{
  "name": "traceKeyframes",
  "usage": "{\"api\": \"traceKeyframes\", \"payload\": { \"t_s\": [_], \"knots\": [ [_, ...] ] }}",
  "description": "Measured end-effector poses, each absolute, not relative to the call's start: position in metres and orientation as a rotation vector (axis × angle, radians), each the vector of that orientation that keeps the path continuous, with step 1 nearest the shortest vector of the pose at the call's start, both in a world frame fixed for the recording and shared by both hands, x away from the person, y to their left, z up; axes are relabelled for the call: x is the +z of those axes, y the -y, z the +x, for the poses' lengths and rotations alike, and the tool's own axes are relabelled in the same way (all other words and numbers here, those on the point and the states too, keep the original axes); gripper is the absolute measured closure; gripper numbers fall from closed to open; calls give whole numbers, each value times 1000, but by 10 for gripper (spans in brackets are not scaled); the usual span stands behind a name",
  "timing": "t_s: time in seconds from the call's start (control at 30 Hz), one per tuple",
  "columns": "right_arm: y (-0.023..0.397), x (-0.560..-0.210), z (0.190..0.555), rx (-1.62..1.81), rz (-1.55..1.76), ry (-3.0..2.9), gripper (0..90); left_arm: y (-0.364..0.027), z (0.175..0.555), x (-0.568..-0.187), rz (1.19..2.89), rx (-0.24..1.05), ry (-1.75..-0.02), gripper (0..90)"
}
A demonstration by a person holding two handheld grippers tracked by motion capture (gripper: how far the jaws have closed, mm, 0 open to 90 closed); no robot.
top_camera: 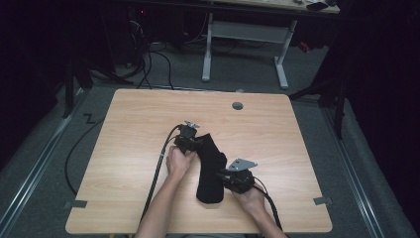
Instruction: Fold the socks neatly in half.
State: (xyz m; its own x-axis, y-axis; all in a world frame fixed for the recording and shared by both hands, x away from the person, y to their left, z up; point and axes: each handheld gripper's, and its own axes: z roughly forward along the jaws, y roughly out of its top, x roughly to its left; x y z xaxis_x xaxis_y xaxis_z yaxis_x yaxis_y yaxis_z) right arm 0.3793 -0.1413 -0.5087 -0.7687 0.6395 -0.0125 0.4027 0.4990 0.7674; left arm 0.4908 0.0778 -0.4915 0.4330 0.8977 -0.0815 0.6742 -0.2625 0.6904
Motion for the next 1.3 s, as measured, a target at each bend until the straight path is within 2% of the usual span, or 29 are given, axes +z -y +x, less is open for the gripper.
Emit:
{"api": "traceKeyframes", "payload": {
  "t_s": [0.07,0.17,0.33,0.8,1.3],
  "knots": [
    [141,-509,379,1139,875,-2453,704,-79,491,-491,2020,410,-1317,700],
    [141,-509,379,1135,868,-2453,697,-80,493,-491,2019,368,-1313,749],
    [141,-509,379,1134,864,-2450,696,-88,498,-492,1972,263,-1325,785],
    [140,-509,380,1136,883,-2450,657,-95,486,-465,1892,238,-1172,800],
    [134,-508,395,1123,910,-2431,667,-99,460,-437,1869,222,-990,803]
  ]
}}
